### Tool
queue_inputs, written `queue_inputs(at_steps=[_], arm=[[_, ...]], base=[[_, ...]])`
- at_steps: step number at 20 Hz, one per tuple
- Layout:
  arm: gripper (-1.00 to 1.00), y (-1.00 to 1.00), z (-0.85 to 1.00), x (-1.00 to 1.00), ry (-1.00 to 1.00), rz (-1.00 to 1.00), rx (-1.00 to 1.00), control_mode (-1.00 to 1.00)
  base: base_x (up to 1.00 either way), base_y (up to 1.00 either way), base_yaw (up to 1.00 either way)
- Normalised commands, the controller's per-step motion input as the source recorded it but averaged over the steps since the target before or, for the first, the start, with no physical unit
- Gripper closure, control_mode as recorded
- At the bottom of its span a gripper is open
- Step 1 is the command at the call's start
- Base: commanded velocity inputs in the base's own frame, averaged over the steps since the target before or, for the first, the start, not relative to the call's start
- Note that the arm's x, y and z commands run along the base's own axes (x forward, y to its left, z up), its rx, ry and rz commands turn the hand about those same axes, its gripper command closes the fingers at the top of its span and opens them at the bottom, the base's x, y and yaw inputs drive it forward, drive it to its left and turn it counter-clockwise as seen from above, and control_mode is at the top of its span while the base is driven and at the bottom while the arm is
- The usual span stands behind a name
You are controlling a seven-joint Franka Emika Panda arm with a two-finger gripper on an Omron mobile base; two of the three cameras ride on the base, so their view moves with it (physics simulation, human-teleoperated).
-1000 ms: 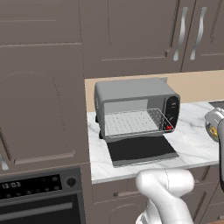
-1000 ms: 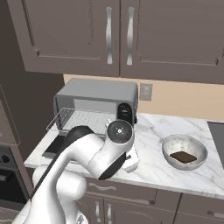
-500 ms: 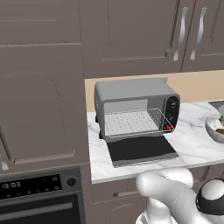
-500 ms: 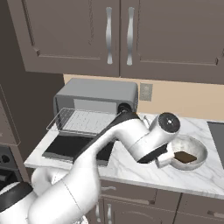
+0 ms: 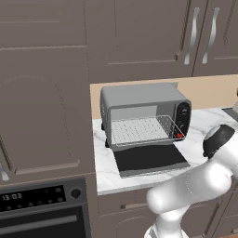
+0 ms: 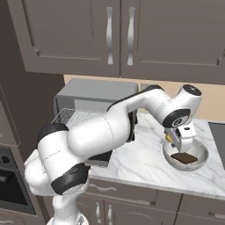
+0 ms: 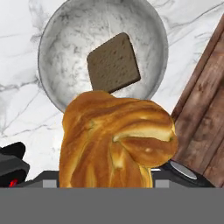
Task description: Pick up the heated bread from the toaster oven and place it in the bowl. Then move the bread bowl to the dining counter.
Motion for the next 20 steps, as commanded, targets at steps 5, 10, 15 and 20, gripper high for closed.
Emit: queue_inputs(at_steps=[5,10,15,20], arm=[[1.00,0.00,-0.18,0.17,0.11,-0.02,0.00,-1.00],[1.00,-0.08,-0.30,0.01,0.03,-0.05,0.00,-1.00],[1.00,-0.27,-0.53,0.04,0.06,-0.07,0.00,-1.00],[1.00,-0.33,-0.47,0.22,0.02,-0.06,0.00,-1.00]], base=[[0.00,0.00,0.00],[0.00,0.00,0.00],[0.00,0.00,0.00],[0.00,0.00,0.00]])
